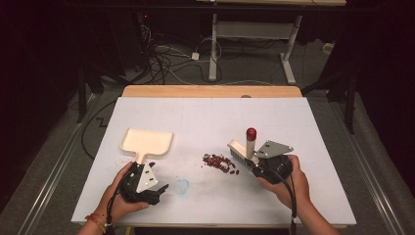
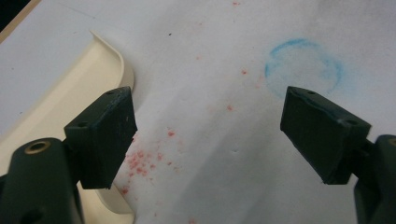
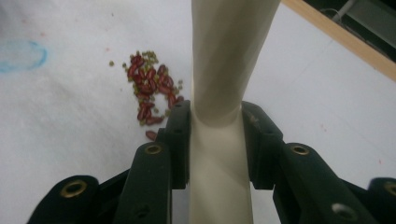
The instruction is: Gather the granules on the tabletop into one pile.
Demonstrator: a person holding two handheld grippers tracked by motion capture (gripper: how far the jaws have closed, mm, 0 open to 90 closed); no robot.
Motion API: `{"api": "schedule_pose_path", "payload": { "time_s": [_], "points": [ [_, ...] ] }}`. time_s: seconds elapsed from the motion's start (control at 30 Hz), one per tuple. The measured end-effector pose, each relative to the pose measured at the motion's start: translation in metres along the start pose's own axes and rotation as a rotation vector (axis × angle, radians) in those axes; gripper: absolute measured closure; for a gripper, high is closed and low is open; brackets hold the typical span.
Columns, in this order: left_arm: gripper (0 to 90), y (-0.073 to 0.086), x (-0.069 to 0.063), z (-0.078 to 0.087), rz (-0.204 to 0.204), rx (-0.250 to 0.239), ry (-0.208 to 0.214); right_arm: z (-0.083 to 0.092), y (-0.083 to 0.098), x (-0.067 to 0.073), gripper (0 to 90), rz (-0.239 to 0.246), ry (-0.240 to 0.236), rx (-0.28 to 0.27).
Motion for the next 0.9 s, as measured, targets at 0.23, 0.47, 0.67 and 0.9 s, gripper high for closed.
{"api": "schedule_pose_path", "payload": {
  "time_s": [0.23, 0.47, 0.67, 0.9],
  "points": [
    [18.1, 0.0, 0.0, -0.001, 0.002, 0.005, -0.001, -0.016, -0.003, 0.012, 67.7, -0.007, 0.019, 0.008],
    [18.1, 0.0, 0.0, -0.002, 0.0, 0.008, 0.0, -0.029, -0.019, 0.03, 67.7, 0.01, 0.009, -0.012],
    [18.1, 0.0, 0.0, -0.002, 0.0, 0.013, -0.002, -0.031, -0.025, 0.035, 67.7, 0.029, 0.019, -0.027],
    [18.1, 0.001, 0.0, -0.001, 0.004, 0.012, -0.003, -0.01, -0.018, 0.019, 67.7, 0.017, -0.001, -0.059]
  ]
}}
Point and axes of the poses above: each handheld gripper's, and its own axes: z roughly backward along the jaws, y roughly out of its underside, x roughly to its left, the point moved 4 cm from there along -z, roughly forward along the jaws, and after that the axes turned 4 degrees about x, right-handed, at the moved point
